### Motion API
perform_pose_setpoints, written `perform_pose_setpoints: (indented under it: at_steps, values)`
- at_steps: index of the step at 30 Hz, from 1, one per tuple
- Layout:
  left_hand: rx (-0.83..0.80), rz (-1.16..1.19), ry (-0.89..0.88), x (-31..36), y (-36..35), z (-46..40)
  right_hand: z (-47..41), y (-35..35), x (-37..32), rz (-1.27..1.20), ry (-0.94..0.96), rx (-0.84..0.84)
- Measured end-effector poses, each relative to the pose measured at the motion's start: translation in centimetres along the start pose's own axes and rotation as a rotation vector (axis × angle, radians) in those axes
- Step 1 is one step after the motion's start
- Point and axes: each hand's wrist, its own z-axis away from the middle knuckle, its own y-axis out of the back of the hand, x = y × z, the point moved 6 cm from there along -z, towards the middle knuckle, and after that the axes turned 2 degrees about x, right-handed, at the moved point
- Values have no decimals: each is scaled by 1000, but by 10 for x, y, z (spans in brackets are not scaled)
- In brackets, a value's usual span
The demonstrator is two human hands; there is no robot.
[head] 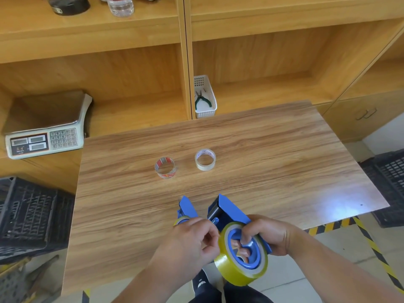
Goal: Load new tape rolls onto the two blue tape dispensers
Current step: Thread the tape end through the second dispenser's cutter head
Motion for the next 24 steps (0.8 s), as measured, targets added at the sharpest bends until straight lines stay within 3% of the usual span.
perform_pose_setpoints:
  at_steps: [4, 12, 17, 21, 24]
  values:
    - [-52, 182, 170, -6, 2, 2, 0, -6, 2, -46, -43, -42]
    - [-69, 247, 132, -6, 4, 19, -2, -13, 9, -117, -95, -28]
    - [-78, 233, 216, -10, 10, 20, -2, -17, 6, -108, -94, -64]
    - [-144, 111, 146, -11, 13, 17, -2, -20, 1, -28, -107, -77]
    - [-113, -2, 0, -8, 19, 14, 0, -21, -2, 19, -162, -79]
